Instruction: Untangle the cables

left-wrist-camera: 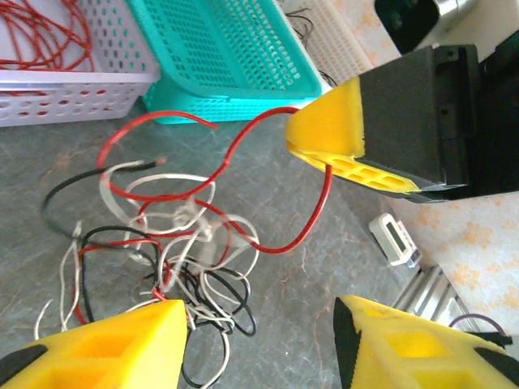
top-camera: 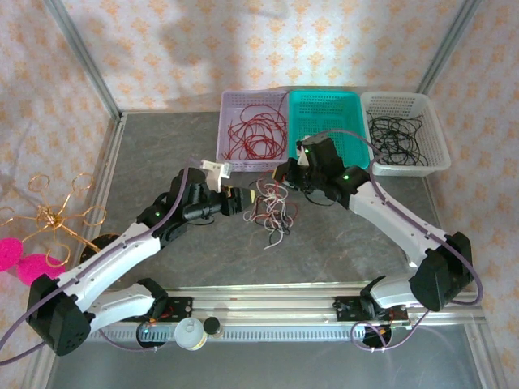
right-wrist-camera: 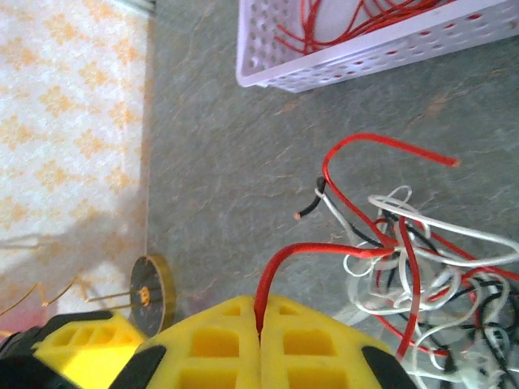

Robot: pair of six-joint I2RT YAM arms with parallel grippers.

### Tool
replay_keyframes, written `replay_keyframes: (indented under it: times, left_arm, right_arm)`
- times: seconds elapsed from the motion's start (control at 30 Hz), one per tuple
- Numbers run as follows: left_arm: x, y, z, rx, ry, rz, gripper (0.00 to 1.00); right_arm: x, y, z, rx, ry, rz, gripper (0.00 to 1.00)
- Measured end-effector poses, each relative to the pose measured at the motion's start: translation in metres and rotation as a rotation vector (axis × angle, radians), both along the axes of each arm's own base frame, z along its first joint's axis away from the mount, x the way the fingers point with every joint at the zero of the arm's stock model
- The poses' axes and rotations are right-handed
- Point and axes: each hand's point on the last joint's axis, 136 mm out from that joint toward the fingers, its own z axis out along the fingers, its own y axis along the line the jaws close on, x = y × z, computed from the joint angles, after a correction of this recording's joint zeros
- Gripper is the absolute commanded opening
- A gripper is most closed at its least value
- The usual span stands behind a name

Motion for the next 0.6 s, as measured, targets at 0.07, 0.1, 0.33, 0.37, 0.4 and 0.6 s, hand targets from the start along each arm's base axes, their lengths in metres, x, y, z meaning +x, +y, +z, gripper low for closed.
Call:
replay_keyframes:
  times: [0.07, 0.1, 0.33, 0.37, 0.4, 0.6]
  left_arm:
    - [-0.001, -0.006, -0.002, -0.004, 0.009, -0.032, 0.49]
    - [-0.001, -0.008, -0.003, -0.007, 0.012, -0.047, 0.47]
    - [0.000, -0.023, 0.002, -0.051, -0.008, -0.116, 0.45]
    - [0.000, -0.024, 0.005, -0.060, -0.018, -0.122, 0.45]
    - [0.000, -0.026, 0.008, -0.071, -0.029, -0.132, 0.46]
    - [0.004, -0.029, 0.015, -0.090, -0.059, -0.131, 0.57]
  right_arm:
    - [-0.003, 0.004, 0.003, 0.020, 0.005, 0.025, 0.00]
    - [-0.005, 0.006, 0.004, 0.029, 0.007, 0.035, 0.00]
    - [-0.007, 0.014, 0.024, 0.089, 0.000, 0.069, 0.00]
    - [-0.007, 0.016, 0.027, 0.101, -0.002, 0.070, 0.00]
    - [-0.006, 0.017, 0.030, 0.111, -0.003, 0.070, 0.00]
    - [-0.005, 0.020, 0.037, 0.141, -0.006, 0.071, 0.00]
